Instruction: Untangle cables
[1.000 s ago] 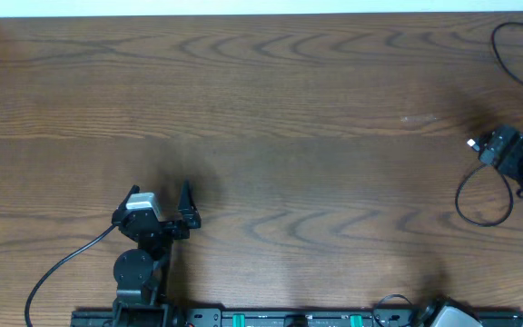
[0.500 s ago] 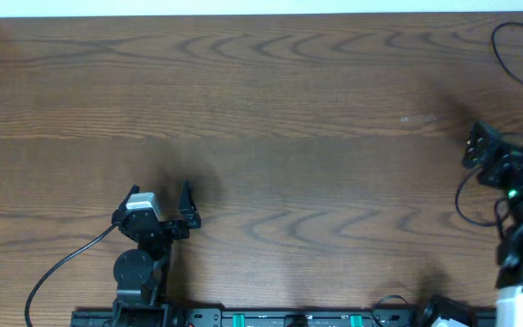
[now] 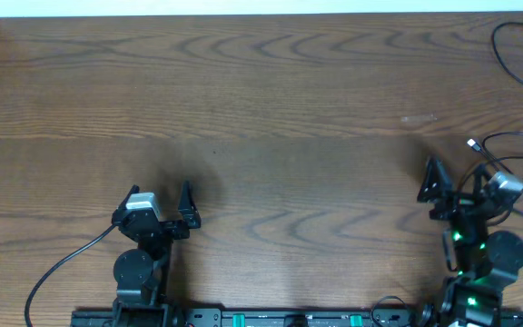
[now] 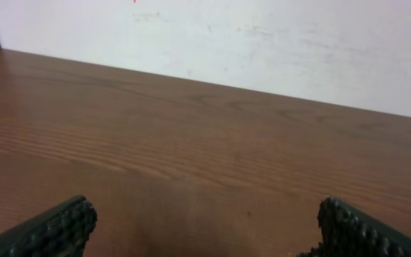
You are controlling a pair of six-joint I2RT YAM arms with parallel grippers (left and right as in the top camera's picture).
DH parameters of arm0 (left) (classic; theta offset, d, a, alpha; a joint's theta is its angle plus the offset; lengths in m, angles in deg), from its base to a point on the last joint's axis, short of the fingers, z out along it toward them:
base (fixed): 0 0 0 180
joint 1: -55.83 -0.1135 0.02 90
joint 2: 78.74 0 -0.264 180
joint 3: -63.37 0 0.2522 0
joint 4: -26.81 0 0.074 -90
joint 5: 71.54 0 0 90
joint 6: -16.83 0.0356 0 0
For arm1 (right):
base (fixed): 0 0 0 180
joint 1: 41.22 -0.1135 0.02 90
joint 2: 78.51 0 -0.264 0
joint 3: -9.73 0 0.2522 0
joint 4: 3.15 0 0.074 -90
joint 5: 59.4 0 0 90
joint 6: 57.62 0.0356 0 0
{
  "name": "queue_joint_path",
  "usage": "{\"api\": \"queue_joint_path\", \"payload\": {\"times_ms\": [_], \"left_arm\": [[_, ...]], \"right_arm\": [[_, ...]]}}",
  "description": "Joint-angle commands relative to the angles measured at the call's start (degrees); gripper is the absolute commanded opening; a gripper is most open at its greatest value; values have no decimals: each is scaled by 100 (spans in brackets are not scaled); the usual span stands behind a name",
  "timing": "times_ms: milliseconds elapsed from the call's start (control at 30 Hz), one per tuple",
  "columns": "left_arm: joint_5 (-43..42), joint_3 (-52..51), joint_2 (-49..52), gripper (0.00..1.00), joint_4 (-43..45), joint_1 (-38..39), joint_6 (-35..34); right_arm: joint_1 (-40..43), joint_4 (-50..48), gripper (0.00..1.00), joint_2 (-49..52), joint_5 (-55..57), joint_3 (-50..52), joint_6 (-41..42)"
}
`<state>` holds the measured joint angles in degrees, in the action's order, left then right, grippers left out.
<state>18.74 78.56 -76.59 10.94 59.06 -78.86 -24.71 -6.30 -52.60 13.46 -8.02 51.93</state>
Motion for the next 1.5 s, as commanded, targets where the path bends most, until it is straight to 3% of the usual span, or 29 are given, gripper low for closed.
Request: {"api": "queue_joint_path", "payload": {"times_ms": [0,267,667,1067,1467], "left_arm": [[15,-120,11,100,-210,24,94],[15,-120,11,100,-210,24,94],[15,-120,11,100,-210,24,94],[15,-120,11,100,-210,24,94],[15,-120,11,100,-210,24,94]], "right_arm": [[-61,208,99,-409,39,369,87],[-81,1014,99,-979,52,369,-354],[-688,2015,99,-1818,435,367,-1961],[-1001,2081,99,-2549,1019,367,-1989],[-1117,2090,99,-2564,1156,367,-1980]]}}
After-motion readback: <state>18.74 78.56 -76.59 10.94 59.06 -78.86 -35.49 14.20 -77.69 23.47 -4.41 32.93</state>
